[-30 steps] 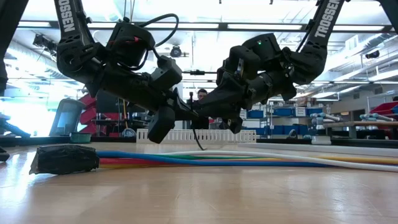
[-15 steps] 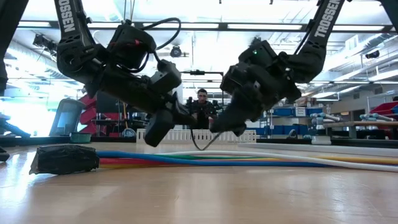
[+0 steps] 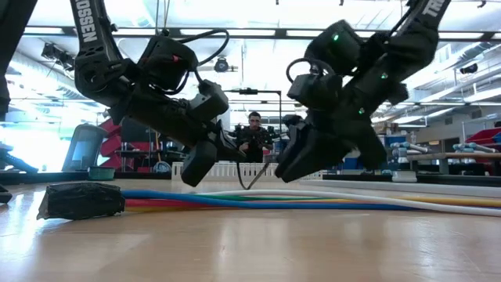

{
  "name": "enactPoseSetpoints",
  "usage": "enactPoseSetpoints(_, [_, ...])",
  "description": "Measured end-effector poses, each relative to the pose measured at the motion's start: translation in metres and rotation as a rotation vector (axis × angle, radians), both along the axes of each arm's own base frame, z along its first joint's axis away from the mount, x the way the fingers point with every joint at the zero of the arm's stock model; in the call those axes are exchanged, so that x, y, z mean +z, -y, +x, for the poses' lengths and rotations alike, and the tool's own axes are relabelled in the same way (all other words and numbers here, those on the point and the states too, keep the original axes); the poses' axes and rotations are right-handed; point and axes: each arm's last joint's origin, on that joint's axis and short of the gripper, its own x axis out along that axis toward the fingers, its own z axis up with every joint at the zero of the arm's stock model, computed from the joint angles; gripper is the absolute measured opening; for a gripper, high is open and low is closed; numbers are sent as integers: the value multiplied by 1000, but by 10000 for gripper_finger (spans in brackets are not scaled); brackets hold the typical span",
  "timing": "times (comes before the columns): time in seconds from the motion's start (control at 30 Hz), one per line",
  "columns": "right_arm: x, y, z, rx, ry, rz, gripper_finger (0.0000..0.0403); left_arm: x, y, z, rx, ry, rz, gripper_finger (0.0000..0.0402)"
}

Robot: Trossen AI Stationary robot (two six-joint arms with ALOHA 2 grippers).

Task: Ziptie cables
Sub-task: Wrap the zip tie around the cable wires

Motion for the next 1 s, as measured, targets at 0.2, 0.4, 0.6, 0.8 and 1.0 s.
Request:
enactPoseSetpoints(0.2, [4,-24,4,43,94,-163,89,0,0,0,8,13,-22,0])
enactPoseSetpoints(0.4, [4,-31,4,123,100,-292,81,0,0,0,-7,22,-48,0])
enactPoseSetpoints(0.6, [-4,-37,4,226,86,-396,73,2,0,1,-8,46,-48,0])
enactPoseSetpoints(0.8, [-14,-41,17,237,83,-399,73,3,-7,2,16,73,-85,0])
enactPoseSetpoints(1.0, [-11,-43,22,202,91,-416,73,4,-8,3,19,75,-97,0])
